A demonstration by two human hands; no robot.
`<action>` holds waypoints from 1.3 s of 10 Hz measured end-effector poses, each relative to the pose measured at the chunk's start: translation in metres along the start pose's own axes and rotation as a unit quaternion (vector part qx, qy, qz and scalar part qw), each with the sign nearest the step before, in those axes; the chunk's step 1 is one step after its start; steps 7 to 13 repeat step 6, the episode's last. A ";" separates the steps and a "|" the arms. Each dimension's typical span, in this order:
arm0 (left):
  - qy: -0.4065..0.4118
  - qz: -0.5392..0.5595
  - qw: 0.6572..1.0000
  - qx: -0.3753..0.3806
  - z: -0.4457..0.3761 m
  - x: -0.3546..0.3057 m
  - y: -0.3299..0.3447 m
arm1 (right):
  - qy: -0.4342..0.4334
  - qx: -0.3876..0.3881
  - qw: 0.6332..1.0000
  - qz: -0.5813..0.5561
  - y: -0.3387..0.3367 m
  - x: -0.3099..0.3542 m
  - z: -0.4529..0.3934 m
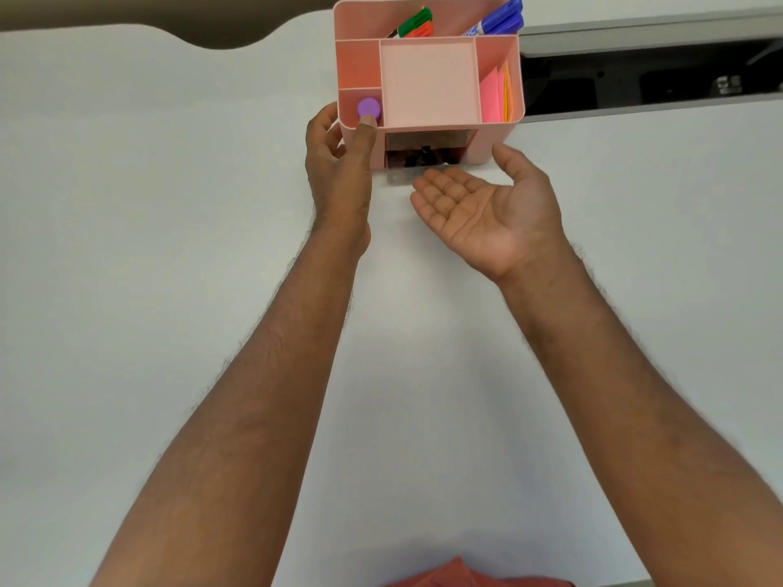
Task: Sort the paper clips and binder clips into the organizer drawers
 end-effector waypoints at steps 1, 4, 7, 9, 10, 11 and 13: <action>0.000 0.002 1.000 0.002 0.000 0.000 0.000 | -0.008 0.006 1.000 0.002 0.010 0.006 -0.006; 0.010 -0.015 1.000 -0.003 -0.003 0.000 0.001 | -0.034 -0.016 0.997 0.062 0.003 0.003 -0.016; 0.113 -0.265 0.957 -0.035 0.027 0.013 -0.008 | -0.169 -0.163 0.860 0.453 -0.018 -0.009 -0.006; 0.113 -0.265 0.957 -0.035 0.027 0.013 -0.008 | -0.169 -0.163 0.860 0.453 -0.018 -0.009 -0.006; 0.113 -0.265 0.957 -0.035 0.027 0.013 -0.008 | -0.169 -0.163 0.860 0.453 -0.018 -0.009 -0.006; 0.113 -0.265 0.957 -0.035 0.027 0.013 -0.008 | -0.169 -0.163 0.860 0.453 -0.018 -0.009 -0.006; 0.113 -0.265 0.957 -0.035 0.027 0.013 -0.008 | -0.169 -0.163 0.860 0.453 -0.018 -0.009 -0.006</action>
Point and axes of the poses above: each hand's wrist, its own z-axis away from the middle knuckle, its own y-axis out of the palm, x = y × z, the point moved 1 cm from there along -z, towards the middle knuckle, and after that the axes turned 6 degrees about z, right-handed, at the moved point
